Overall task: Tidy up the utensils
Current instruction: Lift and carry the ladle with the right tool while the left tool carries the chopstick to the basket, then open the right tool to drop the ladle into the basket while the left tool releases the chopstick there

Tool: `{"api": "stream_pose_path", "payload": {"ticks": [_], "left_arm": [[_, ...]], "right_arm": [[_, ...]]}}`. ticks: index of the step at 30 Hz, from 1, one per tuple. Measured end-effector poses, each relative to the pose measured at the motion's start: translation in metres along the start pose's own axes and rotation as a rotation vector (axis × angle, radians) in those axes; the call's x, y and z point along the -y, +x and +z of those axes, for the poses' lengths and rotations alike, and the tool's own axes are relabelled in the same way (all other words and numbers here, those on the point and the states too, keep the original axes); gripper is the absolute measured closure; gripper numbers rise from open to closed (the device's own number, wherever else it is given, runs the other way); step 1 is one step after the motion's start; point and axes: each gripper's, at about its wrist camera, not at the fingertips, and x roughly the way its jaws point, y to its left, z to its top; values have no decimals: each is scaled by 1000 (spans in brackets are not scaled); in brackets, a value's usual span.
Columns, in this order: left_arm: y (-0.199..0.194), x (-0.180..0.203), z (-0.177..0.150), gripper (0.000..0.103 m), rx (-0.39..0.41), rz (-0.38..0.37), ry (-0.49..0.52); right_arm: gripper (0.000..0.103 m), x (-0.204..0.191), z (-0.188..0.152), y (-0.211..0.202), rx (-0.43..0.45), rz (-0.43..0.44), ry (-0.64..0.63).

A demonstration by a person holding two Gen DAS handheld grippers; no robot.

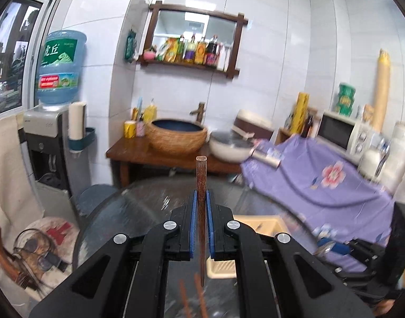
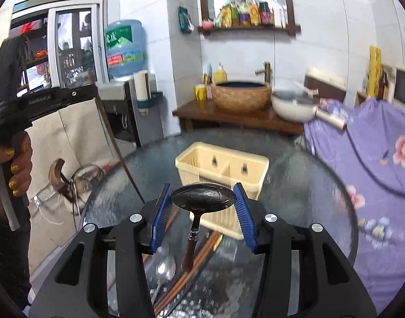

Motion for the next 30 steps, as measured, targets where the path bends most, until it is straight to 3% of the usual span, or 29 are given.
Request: {"api": "stream_pose_path", "payload": {"ticks": [7,12,23,30], "left_arm": [[3,25,48,96,104,-57,-25],[23,39,59,96,116,-68,-38],[73,47,24,96,137,-28,-23],[74,45,36,97,163,-20,-8]], "right_arm": [[55,9,69,1,115,-37,-25],[55,20,98,16,159,-91,-29],[55,40,63,77,105,-163,-20],[55,44,50,91,79,-175,-12]]}}
